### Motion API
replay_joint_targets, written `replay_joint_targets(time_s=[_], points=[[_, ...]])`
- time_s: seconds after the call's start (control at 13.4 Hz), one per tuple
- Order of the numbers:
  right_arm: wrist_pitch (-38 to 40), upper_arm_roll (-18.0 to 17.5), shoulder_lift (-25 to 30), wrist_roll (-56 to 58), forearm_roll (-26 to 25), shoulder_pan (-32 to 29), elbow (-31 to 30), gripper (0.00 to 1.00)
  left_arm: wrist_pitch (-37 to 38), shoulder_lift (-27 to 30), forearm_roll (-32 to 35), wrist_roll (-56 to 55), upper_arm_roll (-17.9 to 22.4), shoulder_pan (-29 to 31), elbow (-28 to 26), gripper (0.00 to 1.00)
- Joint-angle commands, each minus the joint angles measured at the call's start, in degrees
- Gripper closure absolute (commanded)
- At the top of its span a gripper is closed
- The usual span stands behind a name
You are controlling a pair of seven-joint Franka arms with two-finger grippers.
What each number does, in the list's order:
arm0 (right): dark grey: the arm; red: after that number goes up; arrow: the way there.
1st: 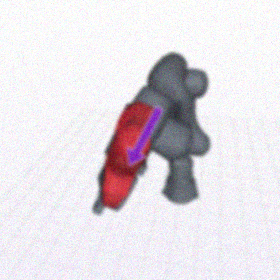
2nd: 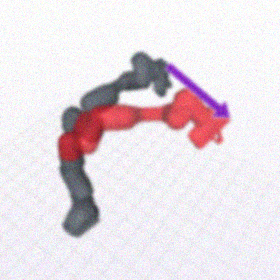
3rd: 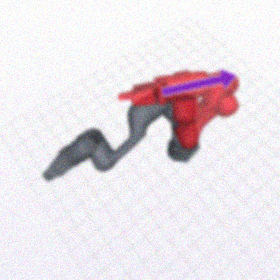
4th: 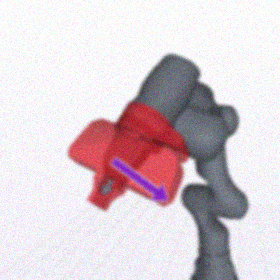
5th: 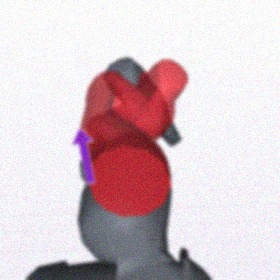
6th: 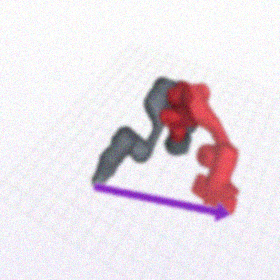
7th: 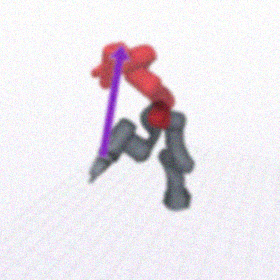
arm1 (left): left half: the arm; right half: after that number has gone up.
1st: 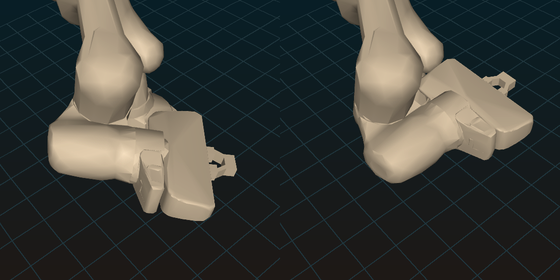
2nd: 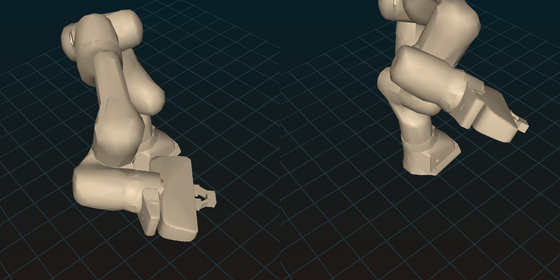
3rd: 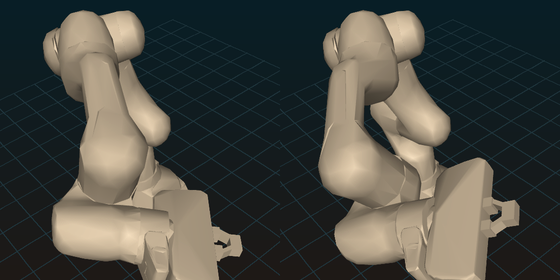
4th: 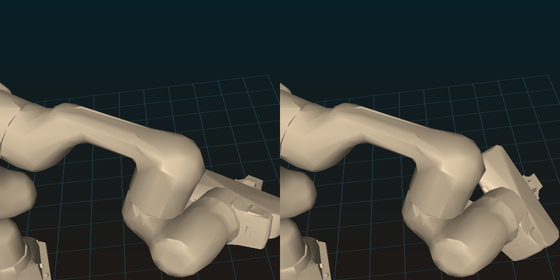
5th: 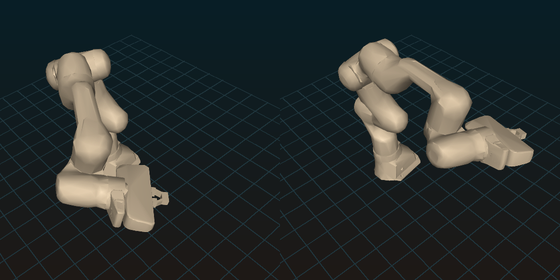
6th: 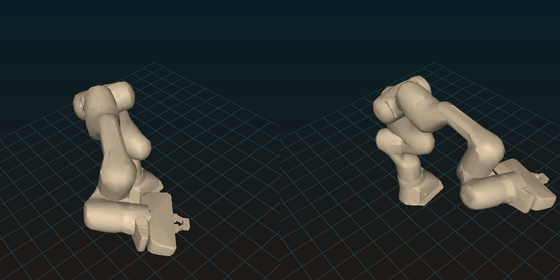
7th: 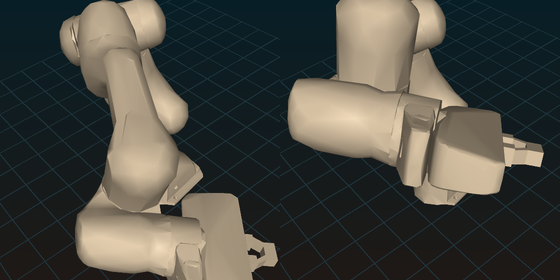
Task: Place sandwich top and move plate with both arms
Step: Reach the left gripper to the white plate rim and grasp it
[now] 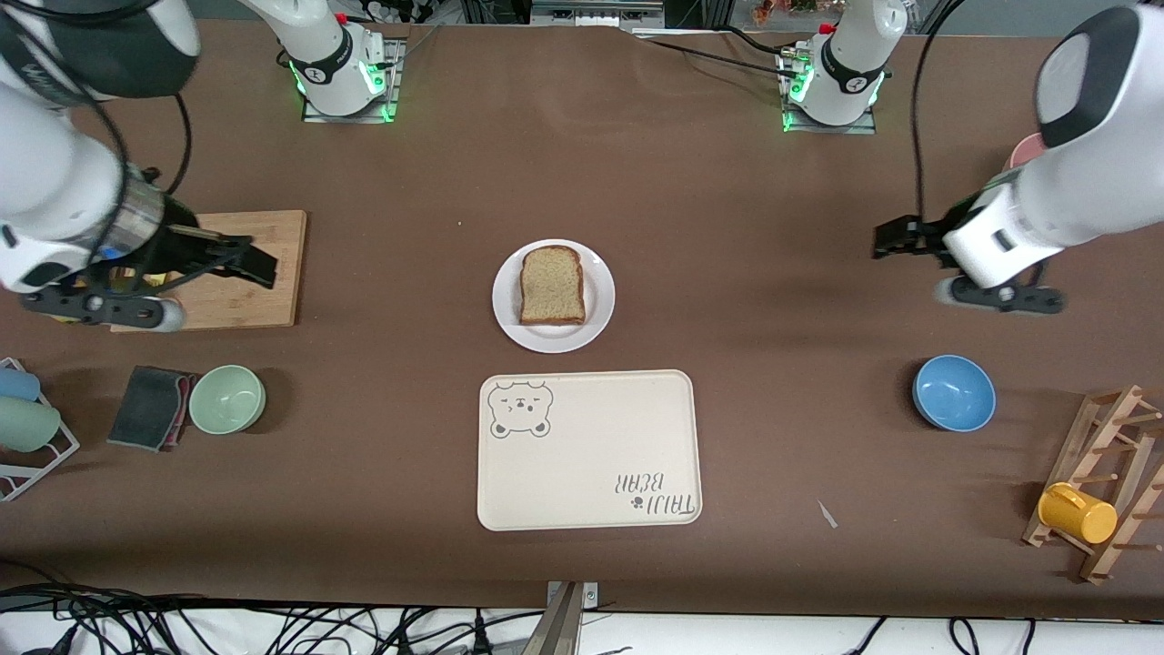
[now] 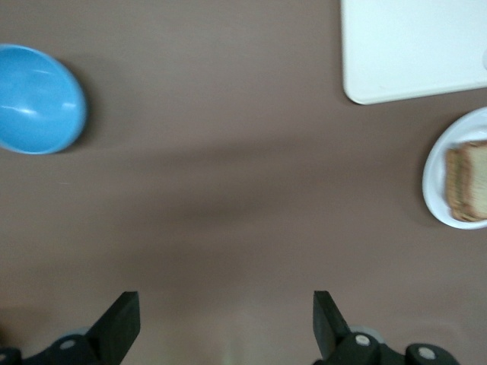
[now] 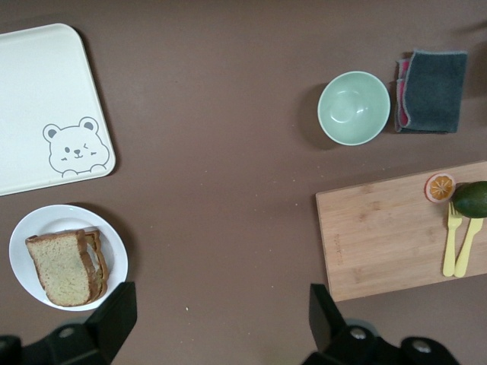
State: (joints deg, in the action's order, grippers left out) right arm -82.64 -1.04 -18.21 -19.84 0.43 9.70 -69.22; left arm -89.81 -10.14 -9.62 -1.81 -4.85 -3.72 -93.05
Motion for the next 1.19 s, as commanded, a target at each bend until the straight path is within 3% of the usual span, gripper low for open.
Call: replay_joint_targets(time_s=[0.0, 0.15, 0.45, 0.89, 0.97, 1.04, 1.12], points=[[-2.9, -0.6, 6.5, 0.8, 1.4, -2.7, -8.3, 0.00, -0.6, -5.8, -8.9, -0.3, 0.2, -1.8, 1.2, 0.00], [-4.3, -0.5, 10.0, 0.9, 1.4, -3.5, -12.0, 0.00, -4.6, -10.0, -19.2, 0.2, 0.2, -2.0, 1.2, 0.00], [-9.6, -0.5, 16.4, 3.7, 1.5, -5.5, -22.4, 0.00, -13.8, -16.4, -27.5, 1.0, 0.1, -7.1, 1.2, 0.00], [-9.6, -1.0, 20.0, 4.0, 1.4, -6.4, -25.5, 0.00, -17.7, -26.2, -46.0, 16.6, -0.2, -10.3, 0.0, 0.00], [-10.1, -1.1, 19.9, 3.9, 1.4, -6.4, -26.1, 0.00, -18.3, -27.6, -47.9, 20.1, -0.2, -10.3, -0.5, 0.04], [-10.4, -1.1, 19.8, 4.0, 1.4, -6.4, -26.1, 0.00, -19.9, -28.9, -50.2, 23.0, -0.2, -10.6, -1.1, 0.14], [-10.4, -0.9, 19.3, 4.1, 1.4, -6.4, -26.0, 0.00, -21.7, -29.3, -52.1, 25.4, -0.2, -11.6, -1.9, 0.15]])
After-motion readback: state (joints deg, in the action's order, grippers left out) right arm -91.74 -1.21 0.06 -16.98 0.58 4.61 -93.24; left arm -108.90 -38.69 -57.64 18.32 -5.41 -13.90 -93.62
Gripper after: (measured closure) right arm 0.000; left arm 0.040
